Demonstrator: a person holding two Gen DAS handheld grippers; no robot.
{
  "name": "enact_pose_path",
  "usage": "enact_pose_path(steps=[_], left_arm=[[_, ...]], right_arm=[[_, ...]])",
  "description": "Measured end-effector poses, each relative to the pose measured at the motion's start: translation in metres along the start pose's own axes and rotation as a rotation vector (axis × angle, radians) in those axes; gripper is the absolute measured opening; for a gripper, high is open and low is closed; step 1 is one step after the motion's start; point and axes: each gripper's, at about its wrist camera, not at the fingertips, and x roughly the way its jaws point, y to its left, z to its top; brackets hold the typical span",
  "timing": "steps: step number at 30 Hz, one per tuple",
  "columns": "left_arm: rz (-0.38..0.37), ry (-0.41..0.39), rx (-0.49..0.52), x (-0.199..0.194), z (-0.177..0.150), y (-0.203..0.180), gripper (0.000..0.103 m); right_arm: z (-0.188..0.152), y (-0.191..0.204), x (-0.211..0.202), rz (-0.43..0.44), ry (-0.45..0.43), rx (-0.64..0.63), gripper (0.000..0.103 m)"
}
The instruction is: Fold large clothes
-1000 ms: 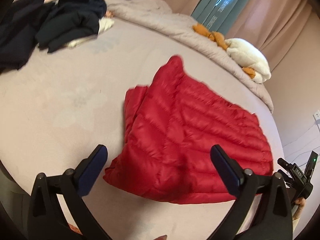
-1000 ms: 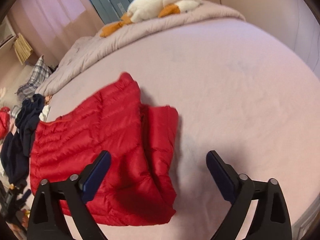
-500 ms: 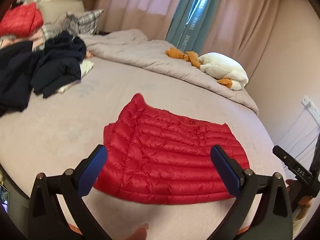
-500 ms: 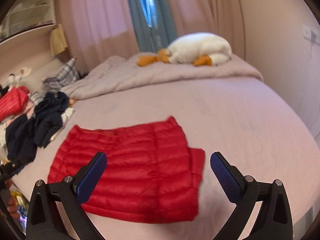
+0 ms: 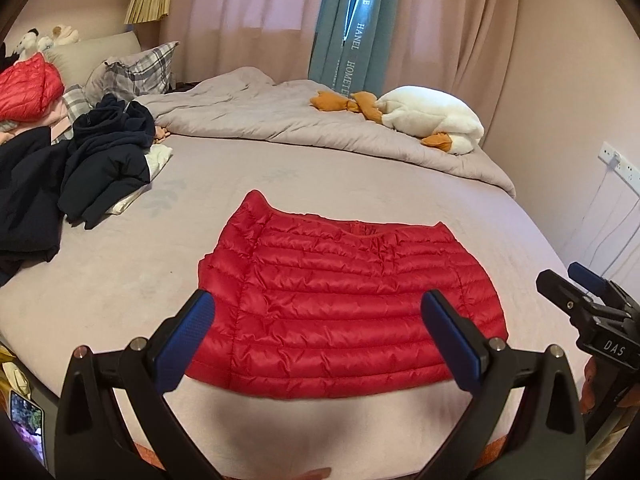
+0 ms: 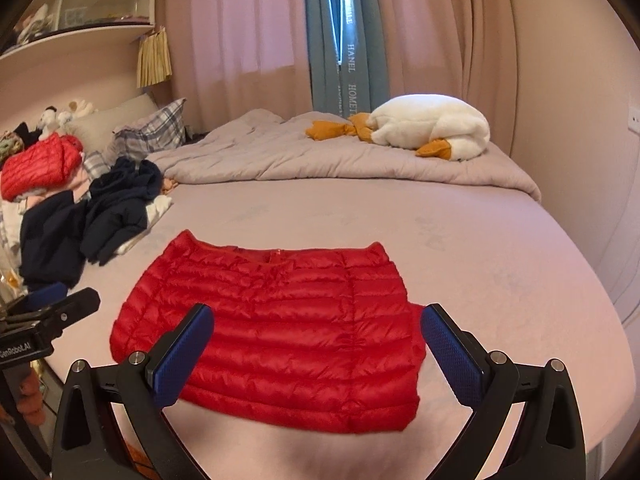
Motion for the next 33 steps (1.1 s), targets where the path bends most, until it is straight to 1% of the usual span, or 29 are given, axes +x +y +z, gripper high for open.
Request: enact_pose_path(steps=[7,10,17,26,33], left_arm=[[-0.006,0.009,0.006,-0.0017,-0.0005,-0.0031,0.103],[-0.004,0.013,0.008,-0.0019,-0.0012,-0.0039,0.103],[-0.034,0.035,-0.009,-0.0010,-0.0012,-0.0033,0.103],[-0.044,0.043,-0.025,-0.0017,-0.0023,-0.0004,0.103],[-0.044,0.035,-0.029,-0.0039,-0.0022,0.0017,0.103]], right_arm=[[-0.0027,0.0007,-0.0029,-0.005,0.003,0.014,0.102],[-0.0028,0.0002,-0.0028,0.011,0.005,0.017,0.102],[-0.0041,0.0049,-0.0070,0.018,-0.001,0.012,0.102],[-0.0037,0.0069,-0.0084,0.019,0.001,0.004,0.102],[-0.0039,0.0078,-0.0089,0.018,0.003,0.005,0.102]])
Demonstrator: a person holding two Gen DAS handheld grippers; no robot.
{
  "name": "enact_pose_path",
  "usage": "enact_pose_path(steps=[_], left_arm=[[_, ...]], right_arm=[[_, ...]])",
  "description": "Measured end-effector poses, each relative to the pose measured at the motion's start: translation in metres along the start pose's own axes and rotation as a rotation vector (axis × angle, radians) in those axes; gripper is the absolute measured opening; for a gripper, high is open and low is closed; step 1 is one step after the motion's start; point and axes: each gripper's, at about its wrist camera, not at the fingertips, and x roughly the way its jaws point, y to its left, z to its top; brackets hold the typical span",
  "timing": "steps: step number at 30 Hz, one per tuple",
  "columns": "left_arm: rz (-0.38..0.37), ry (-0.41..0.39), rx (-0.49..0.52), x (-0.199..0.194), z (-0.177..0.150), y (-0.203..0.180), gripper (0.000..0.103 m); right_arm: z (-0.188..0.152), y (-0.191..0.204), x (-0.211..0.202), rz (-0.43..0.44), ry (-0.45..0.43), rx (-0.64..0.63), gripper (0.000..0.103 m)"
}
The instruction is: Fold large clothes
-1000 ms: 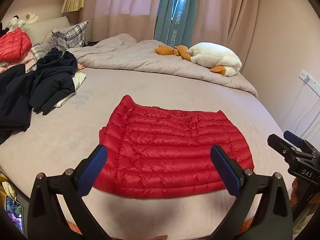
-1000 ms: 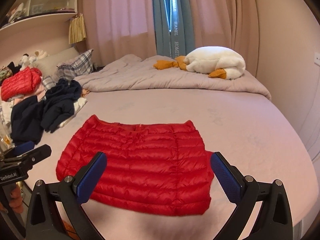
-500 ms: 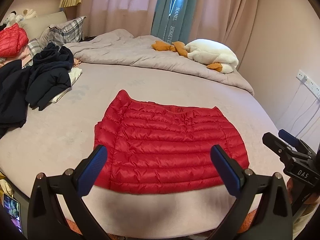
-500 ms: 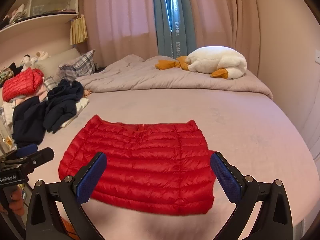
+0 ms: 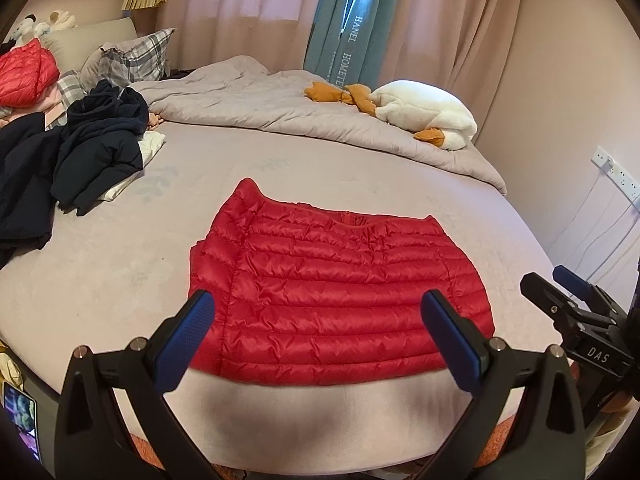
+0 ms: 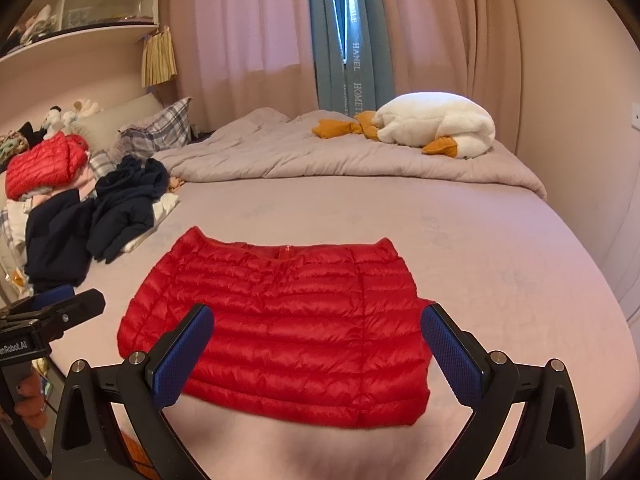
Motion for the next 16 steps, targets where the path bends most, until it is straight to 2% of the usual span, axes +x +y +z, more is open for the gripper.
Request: enact_pose_path(steps=[16], left_arm=[[0.019,-0.016,0.004,-0.0043,0.0006,0.0005,0.103]], right_arm=[[-0.0046,0.0014,0.0008,-0.012,0.013,0.004,0.102]])
